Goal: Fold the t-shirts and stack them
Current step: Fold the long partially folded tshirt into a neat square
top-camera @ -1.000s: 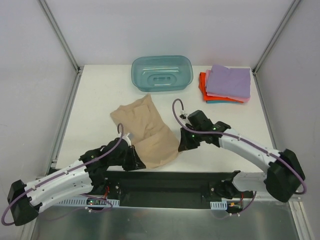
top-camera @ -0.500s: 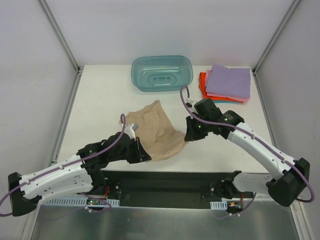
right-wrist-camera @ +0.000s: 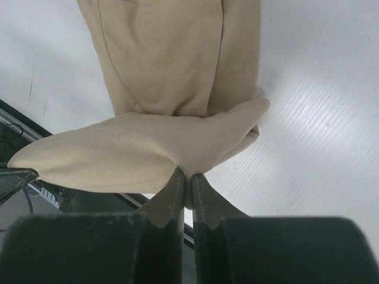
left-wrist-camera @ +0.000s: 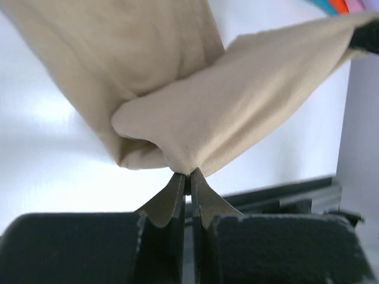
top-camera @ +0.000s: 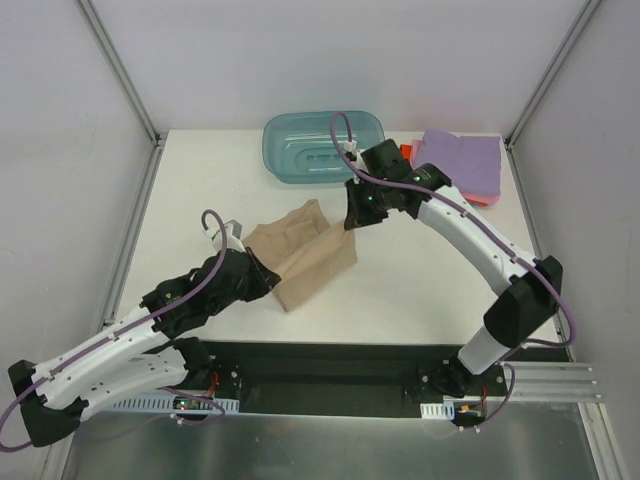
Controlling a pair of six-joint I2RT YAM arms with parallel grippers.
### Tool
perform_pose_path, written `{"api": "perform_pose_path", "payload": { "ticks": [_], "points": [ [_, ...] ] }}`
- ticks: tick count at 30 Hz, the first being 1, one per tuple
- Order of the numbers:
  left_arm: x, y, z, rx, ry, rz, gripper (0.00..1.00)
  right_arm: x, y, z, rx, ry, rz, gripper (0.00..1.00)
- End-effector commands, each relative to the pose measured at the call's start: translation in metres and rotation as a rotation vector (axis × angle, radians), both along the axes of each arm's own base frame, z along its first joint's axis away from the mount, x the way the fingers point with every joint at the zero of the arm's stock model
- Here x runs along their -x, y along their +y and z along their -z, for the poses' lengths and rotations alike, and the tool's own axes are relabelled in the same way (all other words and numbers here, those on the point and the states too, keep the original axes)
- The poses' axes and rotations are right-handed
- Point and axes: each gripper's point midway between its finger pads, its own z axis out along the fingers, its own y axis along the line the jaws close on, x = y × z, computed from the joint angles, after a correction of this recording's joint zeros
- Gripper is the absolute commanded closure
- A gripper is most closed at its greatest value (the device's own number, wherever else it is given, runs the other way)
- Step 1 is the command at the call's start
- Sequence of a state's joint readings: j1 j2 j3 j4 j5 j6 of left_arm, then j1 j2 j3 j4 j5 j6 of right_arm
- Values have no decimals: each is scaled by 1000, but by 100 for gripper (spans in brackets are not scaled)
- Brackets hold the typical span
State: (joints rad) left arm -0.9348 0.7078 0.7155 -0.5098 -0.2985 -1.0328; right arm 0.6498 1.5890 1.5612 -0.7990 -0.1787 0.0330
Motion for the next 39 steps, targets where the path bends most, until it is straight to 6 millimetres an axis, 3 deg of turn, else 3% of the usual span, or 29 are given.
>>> {"api": "perform_pose_path", "payload": {
  "ticks": [1, 9, 15, 23, 28, 29, 31, 32, 33, 34, 35, 36, 39],
  "points": [
    [-31, 33, -1, -57, -14, -164, 100, -42, 17, -1, 7, -58, -19, 99],
    [-74, 74, -2, -181, -69, -327, 100, -102, 52, -6, -102, -146, 4, 99],
    [-101, 82, 7, -214, -12, -366, 100, -117, 67, 20, -148, -93, 18, 99],
    [-143, 101, 17, -259, 12, -398, 100, -158, 71, 32, -125, -193, 85, 99],
    [-164, 105, 43, -296, 104, -396, 100, -171, 81, 49, -130, -181, 54, 88],
    [-171, 107, 41, -304, 99, -406, 97, -179, 84, 59, -121, -177, 56, 84],
    [-187, 119, 52, -360, 118, -433, 78, -190, 83, 64, -111, -178, 76, 73],
    [-201, 121, 41, -386, 90, -411, 53, -193, 83, 71, -107, -158, 76, 65],
    [-206, 120, 50, -404, 131, -383, 39, -193, 85, 57, -124, -153, 68, 45],
    [-209, 114, 48, -381, 142, -346, 29, -190, 87, 52, -141, -143, 43, 32],
    [-213, 111, 42, -376, 130, -328, 9, -186, 87, 48, -144, -141, 33, 16],
    [-212, 108, 39, -358, 128, -318, 3, -177, 82, 39, -148, -147, 29, 3],
    [-202, 95, 34, -290, 130, -272, 1, -145, 77, 34, -172, -137, -6, 3]
  ]
}}
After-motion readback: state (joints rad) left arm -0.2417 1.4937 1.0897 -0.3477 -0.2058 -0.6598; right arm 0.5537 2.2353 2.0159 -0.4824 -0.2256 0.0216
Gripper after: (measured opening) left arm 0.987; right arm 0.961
